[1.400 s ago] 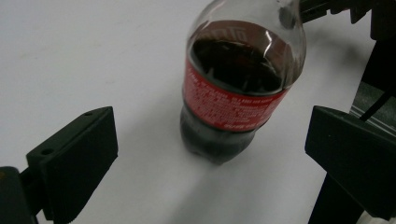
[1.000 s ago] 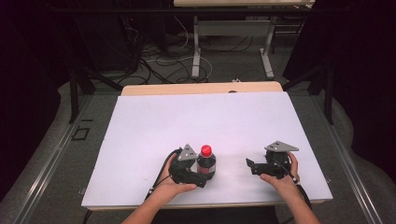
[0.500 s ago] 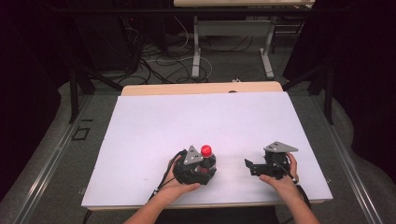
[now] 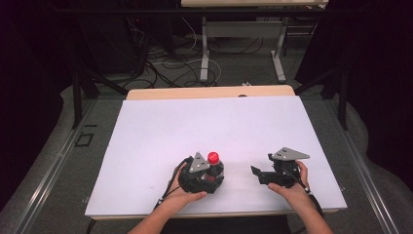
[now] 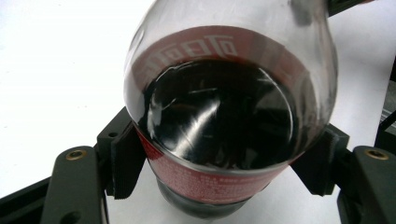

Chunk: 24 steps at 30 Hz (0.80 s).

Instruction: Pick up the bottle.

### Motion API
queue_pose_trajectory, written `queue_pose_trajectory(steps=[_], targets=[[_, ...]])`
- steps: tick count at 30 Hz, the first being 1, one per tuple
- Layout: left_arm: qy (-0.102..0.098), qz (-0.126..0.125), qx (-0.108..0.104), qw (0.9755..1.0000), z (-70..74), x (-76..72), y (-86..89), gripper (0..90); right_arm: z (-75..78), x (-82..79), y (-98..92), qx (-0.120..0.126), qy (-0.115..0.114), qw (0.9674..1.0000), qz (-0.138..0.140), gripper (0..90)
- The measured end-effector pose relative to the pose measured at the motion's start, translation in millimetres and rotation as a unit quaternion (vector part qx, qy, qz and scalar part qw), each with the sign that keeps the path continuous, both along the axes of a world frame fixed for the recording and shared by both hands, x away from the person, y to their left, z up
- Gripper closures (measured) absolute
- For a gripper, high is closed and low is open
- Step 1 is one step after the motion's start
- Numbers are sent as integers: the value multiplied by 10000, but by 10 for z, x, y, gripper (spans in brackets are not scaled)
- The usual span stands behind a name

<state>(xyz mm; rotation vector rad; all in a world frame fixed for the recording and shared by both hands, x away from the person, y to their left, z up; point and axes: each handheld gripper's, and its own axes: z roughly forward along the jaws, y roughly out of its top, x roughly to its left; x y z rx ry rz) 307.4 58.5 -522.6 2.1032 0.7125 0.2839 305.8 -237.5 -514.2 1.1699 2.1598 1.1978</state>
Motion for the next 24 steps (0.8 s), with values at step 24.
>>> queue_pose_trajectory(steps=[24], targets=[[16,142,182,9997,200,-147,129,291,1031,-375,786,486,-346,9883,1402,432]])
